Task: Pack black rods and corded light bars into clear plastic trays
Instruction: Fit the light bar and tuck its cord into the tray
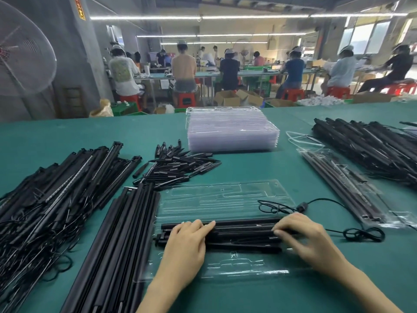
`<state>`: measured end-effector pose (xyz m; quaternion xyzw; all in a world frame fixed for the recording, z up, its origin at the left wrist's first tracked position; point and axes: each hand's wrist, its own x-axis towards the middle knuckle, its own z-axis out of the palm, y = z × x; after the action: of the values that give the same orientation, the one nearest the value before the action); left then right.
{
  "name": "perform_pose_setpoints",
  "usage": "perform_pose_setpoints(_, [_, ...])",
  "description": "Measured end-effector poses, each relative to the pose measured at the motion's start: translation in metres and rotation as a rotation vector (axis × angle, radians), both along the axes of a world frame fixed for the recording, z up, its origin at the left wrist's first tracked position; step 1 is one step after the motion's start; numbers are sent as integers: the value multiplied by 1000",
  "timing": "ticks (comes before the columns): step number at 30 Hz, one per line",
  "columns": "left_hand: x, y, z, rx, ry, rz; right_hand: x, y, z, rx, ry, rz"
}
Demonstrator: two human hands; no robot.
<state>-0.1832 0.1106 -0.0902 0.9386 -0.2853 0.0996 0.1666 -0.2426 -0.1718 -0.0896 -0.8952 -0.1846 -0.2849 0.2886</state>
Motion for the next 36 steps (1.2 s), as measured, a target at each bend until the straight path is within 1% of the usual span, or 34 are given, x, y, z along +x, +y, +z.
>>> perform_pose_setpoints(1, [3, 2, 0, -46, 26, 4, 1, -1, 2, 30, -1, -13])
perform_pose_setpoints(2, [4, 4, 0, -87, 33, 1, 2, -2, 6, 0, 2, -20])
perform_pose_setpoints(5, [2, 7, 3, -169, 89, -27, 5, -12, 17, -236, -24, -60])
perform_pose_setpoints(7, [0, 8, 2, -206, 92, -37, 6, -22, 24, -254, -9, -118])
perform_pose_setpoints(9, [-1, 9, 1, -233, 86, -33, 6, -28, 30, -284, 46, -162])
perform_pose_setpoints(12, [-2, 9, -1, -239, 68, -10, 8, -25, 30, -430, 88, -245])
perform_pose_setpoints(15, [-2, 9, -1, -217, 41, 16, 16, -19, 22, -493, 249, -400])
perform_pose_setpoints(18, [-5, 5, 1, -180, 21, 38, 24, -18, 22, -520, 317, -469])
perform_pose_setpoints(20, [-7, 3, 2, -166, 5, 46, 27, -22, 25, -501, 336, -408])
perform_pose_setpoints(24, [-3, 7, 3, -148, 25, 27, 26, -43, 38, -341, 463, -134])
perform_pose_setpoints(26, [0, 9, 4, -169, 47, 2, 23, -51, 36, -408, 441, -129])
perform_pose_setpoints(28, [1, 9, 4, -116, 41, -25, 18, -57, 27, -447, 410, -198])
perform_pose_setpoints(31, [4, 7, 1, -77, 50, -69, 14, -59, 19, -271, 344, -208])
perform_pose_setpoints(32, [6, 7, 0, -74, 62, -78, 14, -58, 17, -249, 300, -207])
perform_pose_setpoints(34, [9, 8, -1, -75, 97, -95, 14, -53, 13, -283, 175, -206])
perform_pose_setpoints(36, [12, 8, -2, -96, 126, -119, 14, -49, 10, -306, 132, -164])
